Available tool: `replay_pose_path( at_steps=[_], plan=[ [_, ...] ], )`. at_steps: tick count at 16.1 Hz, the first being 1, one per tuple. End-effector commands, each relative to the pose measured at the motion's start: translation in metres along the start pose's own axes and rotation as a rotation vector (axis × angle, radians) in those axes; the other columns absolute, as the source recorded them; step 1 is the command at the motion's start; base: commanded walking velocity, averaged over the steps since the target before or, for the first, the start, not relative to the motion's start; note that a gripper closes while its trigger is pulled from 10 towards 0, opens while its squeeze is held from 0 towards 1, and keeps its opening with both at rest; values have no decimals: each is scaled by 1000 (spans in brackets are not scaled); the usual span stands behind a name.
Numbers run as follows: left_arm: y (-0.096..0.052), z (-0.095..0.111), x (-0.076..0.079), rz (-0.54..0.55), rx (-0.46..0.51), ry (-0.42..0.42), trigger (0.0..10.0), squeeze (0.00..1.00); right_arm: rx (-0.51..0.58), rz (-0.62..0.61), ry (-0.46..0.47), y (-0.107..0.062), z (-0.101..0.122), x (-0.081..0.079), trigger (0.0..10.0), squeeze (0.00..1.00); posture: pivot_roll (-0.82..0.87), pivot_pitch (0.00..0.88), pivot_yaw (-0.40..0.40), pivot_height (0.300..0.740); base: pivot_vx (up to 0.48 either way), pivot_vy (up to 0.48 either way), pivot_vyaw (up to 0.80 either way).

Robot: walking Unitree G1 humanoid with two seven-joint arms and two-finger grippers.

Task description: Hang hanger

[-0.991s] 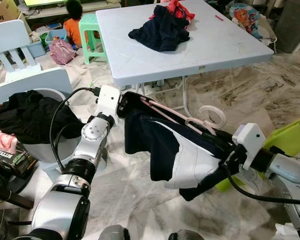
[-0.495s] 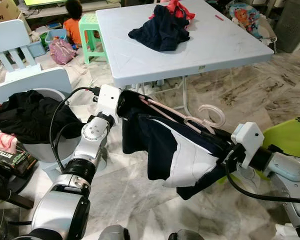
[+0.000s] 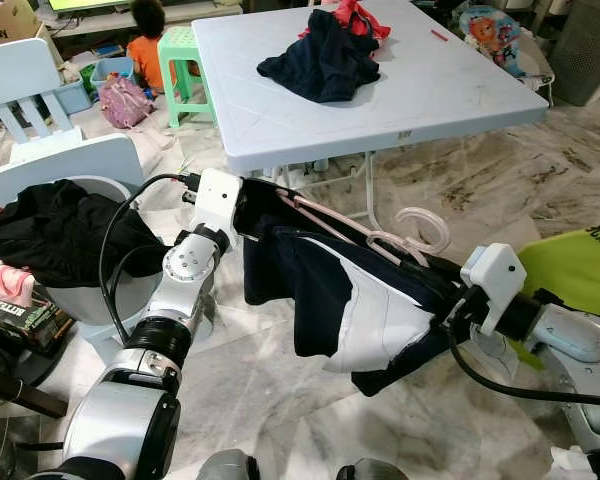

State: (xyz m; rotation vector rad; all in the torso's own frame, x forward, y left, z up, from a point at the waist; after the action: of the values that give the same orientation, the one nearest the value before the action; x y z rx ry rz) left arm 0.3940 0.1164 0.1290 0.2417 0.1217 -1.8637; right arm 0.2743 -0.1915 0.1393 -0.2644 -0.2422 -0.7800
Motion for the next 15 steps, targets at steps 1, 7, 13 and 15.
replay_pose_path(
  at_steps=[1,7,13,15],
  plan=[
    [-3,4,-26,106,17,-16,0,0,-43,-62,0,-9,-8,10,10000,0,-53,26,17,740,0,0,0],
    [-5,-1,-41,180,-13,-100,0,0,67,-84,171,-13,9,24,10000,0,-55,26,21,740,0,0,0],
    [-7,-3,-56,241,-28,-150,0,0,88,133,344,-41,25,26,10000,0,-53,28,21,740,0,0,0],
    [-7,-4,-53,225,-33,-152,0,0,158,75,374,-40,35,40,10000,0,-53,30,25,740,0,0,0]
  ],
)
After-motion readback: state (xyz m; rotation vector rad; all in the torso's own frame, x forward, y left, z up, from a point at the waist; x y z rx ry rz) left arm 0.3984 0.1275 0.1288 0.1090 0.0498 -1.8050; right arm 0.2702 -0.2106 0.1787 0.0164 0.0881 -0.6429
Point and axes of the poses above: a point about 5 cm out from each wrist's last joint towards the gripper, its own y axis pointing out of the wrist towards the gripper, its own z axis along the axis of the wrist's last joint, x = y × z, the point moved 3 cm from there along y, pointing out of the wrist towards the gripper, and after that the axes turned 3 degrees about y, right-handed, at the moved point
